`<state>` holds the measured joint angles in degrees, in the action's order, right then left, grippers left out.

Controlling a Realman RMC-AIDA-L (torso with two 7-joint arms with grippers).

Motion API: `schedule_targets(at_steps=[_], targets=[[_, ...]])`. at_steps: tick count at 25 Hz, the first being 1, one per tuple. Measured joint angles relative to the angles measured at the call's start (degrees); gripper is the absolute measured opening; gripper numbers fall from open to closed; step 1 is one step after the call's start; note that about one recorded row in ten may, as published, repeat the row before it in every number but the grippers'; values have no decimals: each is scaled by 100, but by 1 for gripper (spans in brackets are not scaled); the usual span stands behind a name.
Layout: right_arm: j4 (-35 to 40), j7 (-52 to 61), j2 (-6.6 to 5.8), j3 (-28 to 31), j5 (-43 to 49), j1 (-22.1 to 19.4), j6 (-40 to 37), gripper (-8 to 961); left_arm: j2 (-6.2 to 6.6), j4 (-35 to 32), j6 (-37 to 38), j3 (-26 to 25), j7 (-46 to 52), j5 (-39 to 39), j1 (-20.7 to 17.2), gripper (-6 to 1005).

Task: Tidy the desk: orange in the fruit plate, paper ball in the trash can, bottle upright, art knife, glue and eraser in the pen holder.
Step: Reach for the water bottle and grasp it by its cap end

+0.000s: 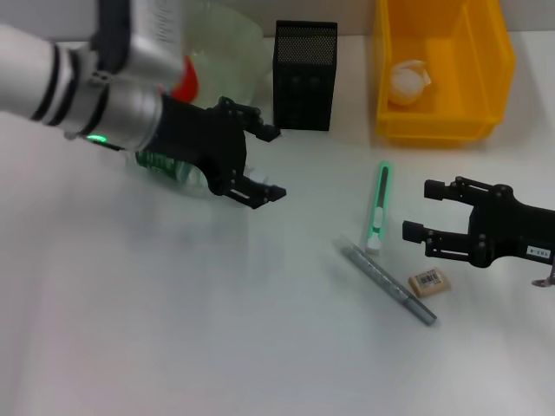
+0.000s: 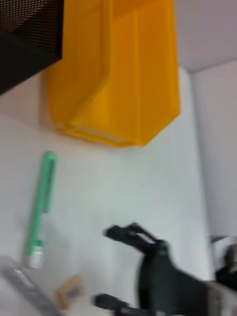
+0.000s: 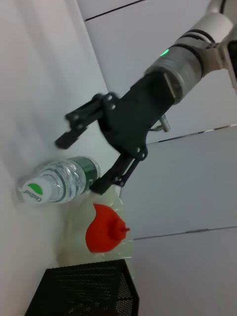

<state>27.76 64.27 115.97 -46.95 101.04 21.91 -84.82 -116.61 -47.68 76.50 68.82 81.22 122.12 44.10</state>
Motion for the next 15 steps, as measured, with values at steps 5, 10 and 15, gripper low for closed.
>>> schedule_targets(at_steps=[5,10,15], targets=[[-1,135,45,2,0,30,11,802,-191,-190,-307,216,35,1180,297,788],[0,151,76,55,0,39,15,803,-197,-206,-696,676,56,1596,387,787],[15,243,76,65,2,40,15,803,-216,-174,-1037,1160,120,1844,429,785]])
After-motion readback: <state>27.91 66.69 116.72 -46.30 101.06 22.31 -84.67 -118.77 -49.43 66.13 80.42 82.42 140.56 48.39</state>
